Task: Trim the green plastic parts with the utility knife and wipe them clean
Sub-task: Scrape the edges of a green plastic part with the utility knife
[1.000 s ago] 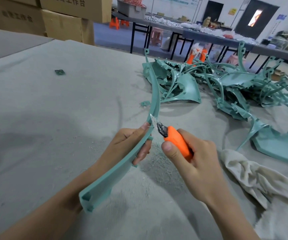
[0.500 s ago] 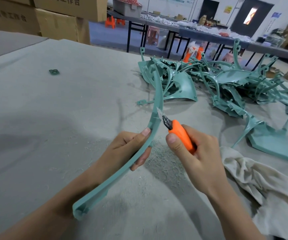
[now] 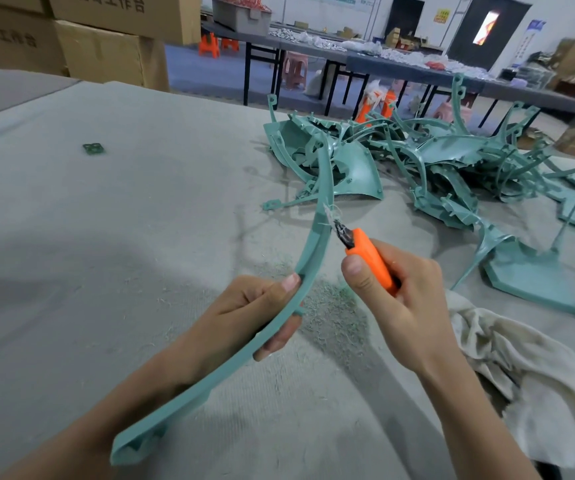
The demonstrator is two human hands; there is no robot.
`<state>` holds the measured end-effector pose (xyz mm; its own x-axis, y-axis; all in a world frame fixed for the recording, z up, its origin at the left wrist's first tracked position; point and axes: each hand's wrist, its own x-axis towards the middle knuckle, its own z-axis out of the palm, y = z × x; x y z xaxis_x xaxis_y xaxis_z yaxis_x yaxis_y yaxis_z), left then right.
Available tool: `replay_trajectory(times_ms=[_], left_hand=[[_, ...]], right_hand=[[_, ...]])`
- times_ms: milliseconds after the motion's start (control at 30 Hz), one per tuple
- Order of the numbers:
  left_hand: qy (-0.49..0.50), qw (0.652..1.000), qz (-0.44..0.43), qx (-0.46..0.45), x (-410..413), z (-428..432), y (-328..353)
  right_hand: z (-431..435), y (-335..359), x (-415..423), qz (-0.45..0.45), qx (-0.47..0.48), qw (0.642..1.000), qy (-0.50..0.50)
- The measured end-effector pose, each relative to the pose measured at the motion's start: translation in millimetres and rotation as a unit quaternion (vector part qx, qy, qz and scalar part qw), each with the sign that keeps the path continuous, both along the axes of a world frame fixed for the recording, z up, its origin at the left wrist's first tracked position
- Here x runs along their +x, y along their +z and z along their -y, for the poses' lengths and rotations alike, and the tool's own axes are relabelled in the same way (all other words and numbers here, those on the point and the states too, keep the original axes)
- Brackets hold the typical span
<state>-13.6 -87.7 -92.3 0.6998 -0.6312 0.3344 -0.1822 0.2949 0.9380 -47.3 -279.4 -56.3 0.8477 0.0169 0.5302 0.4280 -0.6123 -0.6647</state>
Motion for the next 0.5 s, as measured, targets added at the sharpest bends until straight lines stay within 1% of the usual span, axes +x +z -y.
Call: replay_trajectory(times_ms=[167, 300, 500], left_hand=[[-0.005, 1.0, 0.002, -0.002, -1.1, 1.3, 2.2], [-0.025, 1.0, -0.005, 0.005, -9.8, 4.0, 4.2], [-0.031, 0.998, -0.008, 0.048, -14.7, 3.3, 5.6]], right_hand=[[-2.8, 0.5, -0.3, 0.011, -0.004, 1.0, -0.018], [1.4, 5.2, 4.3, 0.028, 0.009, 0.998, -0.054], [12.9, 8.9, 10.0, 0.032, 0.024, 0.998, -0.042]])
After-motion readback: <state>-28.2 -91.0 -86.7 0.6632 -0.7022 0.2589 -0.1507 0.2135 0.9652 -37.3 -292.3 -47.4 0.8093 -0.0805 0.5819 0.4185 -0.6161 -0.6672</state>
